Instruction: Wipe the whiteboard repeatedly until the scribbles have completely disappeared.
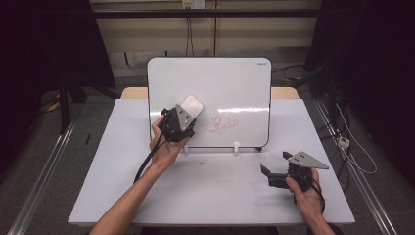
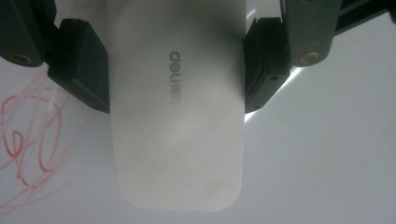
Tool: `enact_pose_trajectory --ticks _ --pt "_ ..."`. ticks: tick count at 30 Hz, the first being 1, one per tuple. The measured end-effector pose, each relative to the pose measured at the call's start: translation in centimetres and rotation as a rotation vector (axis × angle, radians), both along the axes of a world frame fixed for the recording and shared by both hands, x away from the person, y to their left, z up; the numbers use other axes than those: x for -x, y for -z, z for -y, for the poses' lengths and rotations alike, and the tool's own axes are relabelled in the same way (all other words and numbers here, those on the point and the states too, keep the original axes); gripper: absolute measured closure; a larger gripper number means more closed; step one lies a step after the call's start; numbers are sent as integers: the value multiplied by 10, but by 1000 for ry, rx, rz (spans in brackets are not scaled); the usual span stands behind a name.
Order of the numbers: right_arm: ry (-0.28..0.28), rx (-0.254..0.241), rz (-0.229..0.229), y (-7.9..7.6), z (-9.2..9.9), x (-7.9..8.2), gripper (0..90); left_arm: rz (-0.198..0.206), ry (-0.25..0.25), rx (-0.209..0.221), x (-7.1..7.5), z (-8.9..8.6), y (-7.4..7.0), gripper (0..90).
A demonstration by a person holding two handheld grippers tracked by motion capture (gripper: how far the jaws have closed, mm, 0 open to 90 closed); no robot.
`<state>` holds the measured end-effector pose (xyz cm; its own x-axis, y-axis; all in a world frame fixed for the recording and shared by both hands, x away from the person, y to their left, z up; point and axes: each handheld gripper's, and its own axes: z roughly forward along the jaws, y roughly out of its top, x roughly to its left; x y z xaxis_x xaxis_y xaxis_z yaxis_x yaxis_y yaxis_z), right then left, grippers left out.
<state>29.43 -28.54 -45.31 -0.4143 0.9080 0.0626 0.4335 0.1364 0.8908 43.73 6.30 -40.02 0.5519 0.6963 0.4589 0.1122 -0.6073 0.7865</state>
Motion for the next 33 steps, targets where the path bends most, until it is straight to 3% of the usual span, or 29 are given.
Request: enact_pose_trajectory --ticks 8,14,15,24,33 --pt "-11 3 5 0 -2 -1 37 4 56 -82 18 23 16 311" --pt "-11 3 4 0 -3 -1 37 -9 97 -100 28 34 27 310" --pt "-13 3 2 0 -3 -1 37 -3 104 -126 30 36 29 311" --pt "-8 1 2 0 -1 -1 37 6 125 -127 28 34 28 311" --pt "-9 0 2 0 -1 0 37 11 42 -33 6 13 6 312"
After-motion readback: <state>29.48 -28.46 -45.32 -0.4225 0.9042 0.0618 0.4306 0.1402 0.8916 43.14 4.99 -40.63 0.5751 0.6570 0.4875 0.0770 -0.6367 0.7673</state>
